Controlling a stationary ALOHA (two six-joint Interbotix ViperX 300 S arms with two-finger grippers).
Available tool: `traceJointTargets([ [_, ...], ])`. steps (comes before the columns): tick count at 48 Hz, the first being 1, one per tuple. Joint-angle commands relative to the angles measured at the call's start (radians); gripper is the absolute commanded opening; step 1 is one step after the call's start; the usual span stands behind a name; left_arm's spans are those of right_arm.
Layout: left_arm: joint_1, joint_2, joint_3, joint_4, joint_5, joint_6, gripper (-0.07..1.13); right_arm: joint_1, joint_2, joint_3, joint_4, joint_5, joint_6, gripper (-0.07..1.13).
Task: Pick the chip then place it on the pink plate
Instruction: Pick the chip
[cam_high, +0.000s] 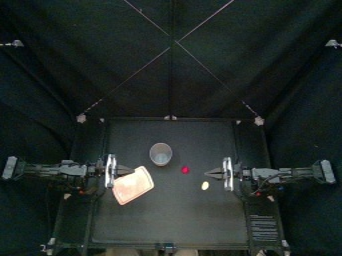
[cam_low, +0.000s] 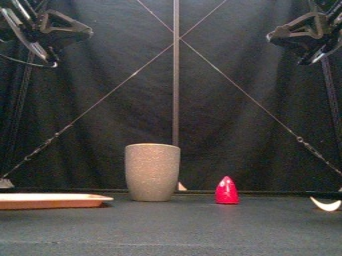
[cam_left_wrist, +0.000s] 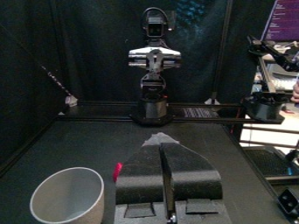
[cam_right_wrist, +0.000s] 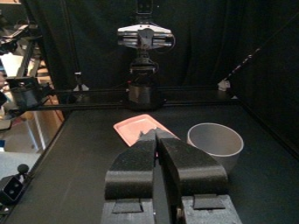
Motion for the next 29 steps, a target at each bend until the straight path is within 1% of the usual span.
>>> traceJointTargets([
  [1,0.003,-0.003,-0.003,-0.002,-0.003,0.002,-0.05,0.0,0.032,-0.009,0.015,0.002,0.015,0.05],
  [6,0.003,-0.005,0.0,-0.002,-0.003,0.0,-0.03,-0.011,0.055,-0.008,0.077,0.005,0.055,0.06],
  [15,0.003,-0.005,0.014,-0.006,-0.003,-0.003,-0.02,-0.003,0.075,0.012,0.252,-0.002,0.176,0.1],
  [18,0.003,-0.003,0.02,-0.014,-0.003,-0.003,-0.02,0.015,0.072,0.029,0.298,-0.002,0.221,0.11],
  [24,0.002,-0.005,0.031,-0.029,-0.003,-0.002,-0.02,0.077,0.083,0.072,0.394,-0.002,0.333,0.12],
  [29,0.003,-0.003,0.044,-0.038,-0.005,-0.002,-0.02,0.121,0.103,0.103,0.454,0.0,0.431,0.12],
])
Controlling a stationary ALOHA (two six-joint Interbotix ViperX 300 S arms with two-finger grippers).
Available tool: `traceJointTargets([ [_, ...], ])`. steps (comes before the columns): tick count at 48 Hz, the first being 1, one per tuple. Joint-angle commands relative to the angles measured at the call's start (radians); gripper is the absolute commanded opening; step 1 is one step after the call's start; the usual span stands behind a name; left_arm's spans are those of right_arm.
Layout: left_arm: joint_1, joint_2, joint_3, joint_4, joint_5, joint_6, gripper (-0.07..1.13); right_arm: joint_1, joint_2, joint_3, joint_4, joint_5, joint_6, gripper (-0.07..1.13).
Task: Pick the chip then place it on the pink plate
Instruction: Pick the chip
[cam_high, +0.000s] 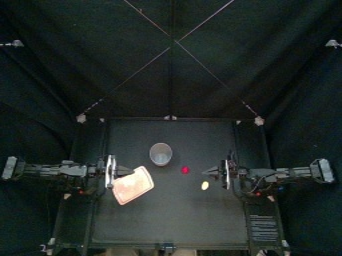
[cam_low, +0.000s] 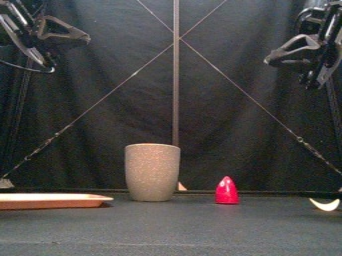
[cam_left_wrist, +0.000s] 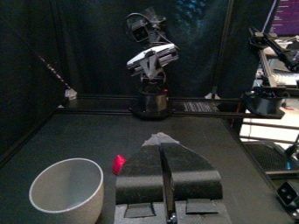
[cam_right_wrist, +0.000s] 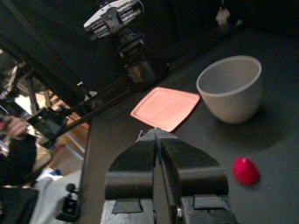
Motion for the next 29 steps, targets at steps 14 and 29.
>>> traceJointTargets([
  [14,0.005,0.002,-0.002,-0.015,-0.003,0.002,-0.02,0.043,0.149,0.055,0.164,0.061,0.27,0.12],
  [29,0.018,0.002,0.008,-0.015,-0.003,0.005,-0.02,0.002,0.244,0.025,0.202,0.233,0.354,0.49],
])
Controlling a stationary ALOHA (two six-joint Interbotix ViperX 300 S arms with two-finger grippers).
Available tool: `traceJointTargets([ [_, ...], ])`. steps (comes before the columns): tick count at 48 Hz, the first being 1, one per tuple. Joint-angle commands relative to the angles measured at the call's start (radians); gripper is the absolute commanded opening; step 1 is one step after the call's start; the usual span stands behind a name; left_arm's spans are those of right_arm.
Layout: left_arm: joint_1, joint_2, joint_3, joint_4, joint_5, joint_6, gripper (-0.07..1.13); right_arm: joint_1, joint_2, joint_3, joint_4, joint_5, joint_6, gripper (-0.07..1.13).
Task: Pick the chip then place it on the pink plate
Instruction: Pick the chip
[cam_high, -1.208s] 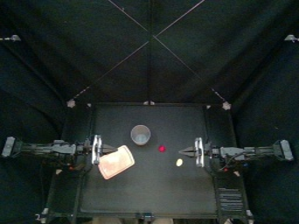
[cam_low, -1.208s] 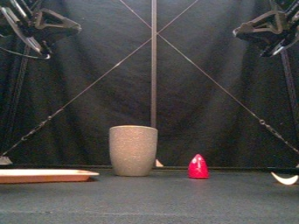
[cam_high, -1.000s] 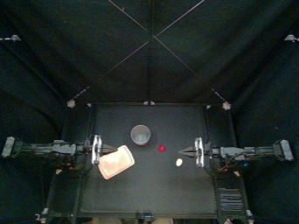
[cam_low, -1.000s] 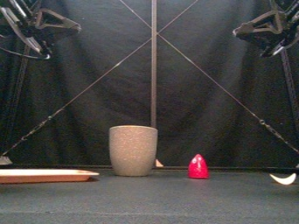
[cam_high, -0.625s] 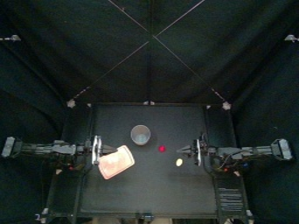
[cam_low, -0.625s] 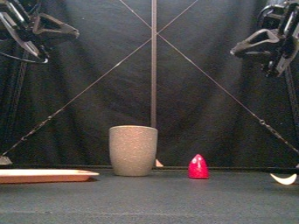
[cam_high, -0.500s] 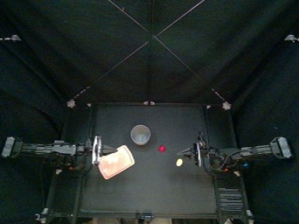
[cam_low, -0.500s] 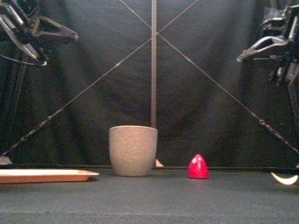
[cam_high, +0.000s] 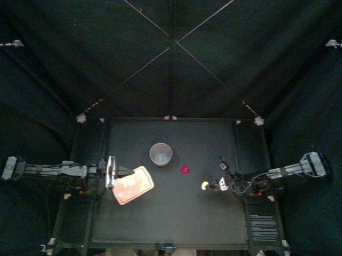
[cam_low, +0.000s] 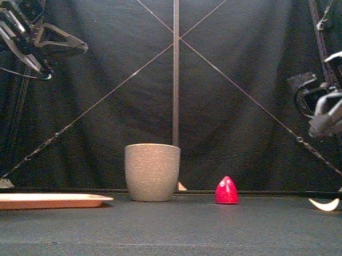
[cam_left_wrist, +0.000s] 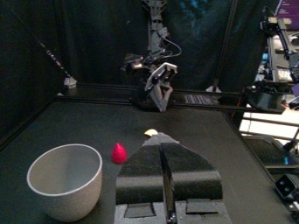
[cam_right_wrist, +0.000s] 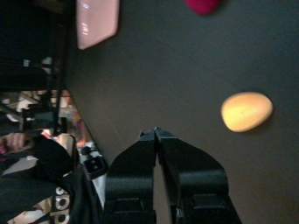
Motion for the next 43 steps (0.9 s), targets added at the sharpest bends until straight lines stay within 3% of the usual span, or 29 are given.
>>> traceJointTargets([
  [1,0.006,0.002,-0.009,-0.002,-0.006,0.003,-0.02,-0.031,-0.006,-0.034,-0.002,0.051,0.005,0.54],
  [7,0.015,0.002,-0.005,-0.002,-0.005,0.003,-0.02,-0.075,-0.017,-0.037,0.018,0.127,0.012,0.81],
  [10,0.021,0.002,-0.003,-0.002,-0.005,0.003,-0.02,-0.11,-0.015,-0.029,0.025,0.153,0.015,0.85],
  [19,0.04,0.002,-0.002,0.0,-0.005,0.003,-0.02,-0.167,-0.005,-0.041,0.04,0.156,0.057,0.85],
  [32,0.058,0.002,0.005,-0.002,-0.006,-0.002,-0.02,-0.167,0.048,-0.031,0.025,0.163,0.126,0.85],
  [43,0.06,0.002,0.008,-0.035,-0.006,0.0,-0.02,-0.156,0.126,-0.046,-0.005,0.156,0.252,0.85],
])
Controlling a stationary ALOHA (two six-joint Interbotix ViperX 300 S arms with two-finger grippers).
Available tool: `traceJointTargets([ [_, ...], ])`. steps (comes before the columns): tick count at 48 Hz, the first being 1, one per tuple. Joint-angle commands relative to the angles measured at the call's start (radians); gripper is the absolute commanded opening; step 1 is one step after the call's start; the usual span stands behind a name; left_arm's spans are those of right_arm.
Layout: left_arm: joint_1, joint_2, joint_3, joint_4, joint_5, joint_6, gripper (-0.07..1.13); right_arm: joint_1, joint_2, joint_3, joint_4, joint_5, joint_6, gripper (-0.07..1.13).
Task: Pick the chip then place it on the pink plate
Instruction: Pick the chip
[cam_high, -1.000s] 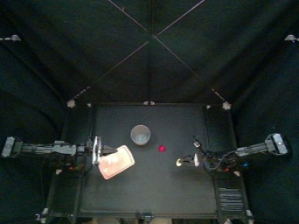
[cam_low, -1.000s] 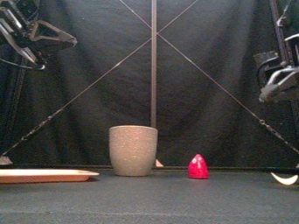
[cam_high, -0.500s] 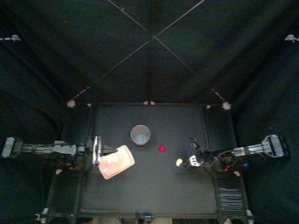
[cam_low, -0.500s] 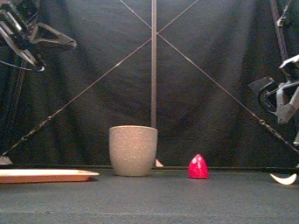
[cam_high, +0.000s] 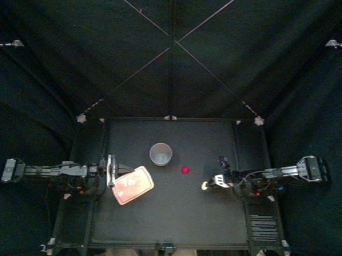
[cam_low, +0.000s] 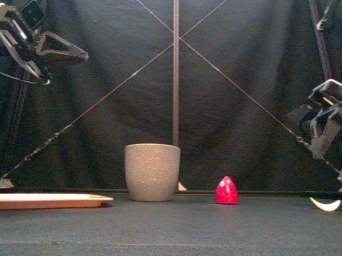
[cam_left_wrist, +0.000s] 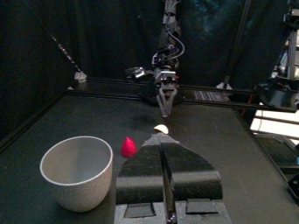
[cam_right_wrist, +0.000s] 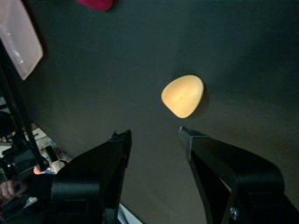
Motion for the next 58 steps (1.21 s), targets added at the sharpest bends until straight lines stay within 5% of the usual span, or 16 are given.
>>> traceJointTargets([
  [1,0.003,0.003,-0.011,-0.026,-0.006,0.005,-0.02,0.011,0.029,-0.025,-0.028,-0.006,0.049,0.85],
  [33,0.009,-0.055,0.0,-0.037,-0.005,0.006,-0.02,0.017,0.247,-0.095,-0.106,-0.058,0.135,0.83],
  [58,0.011,-0.066,0.003,-0.037,0.0,0.006,-0.02,0.034,0.313,-0.141,-0.179,-0.067,0.133,0.5],
])
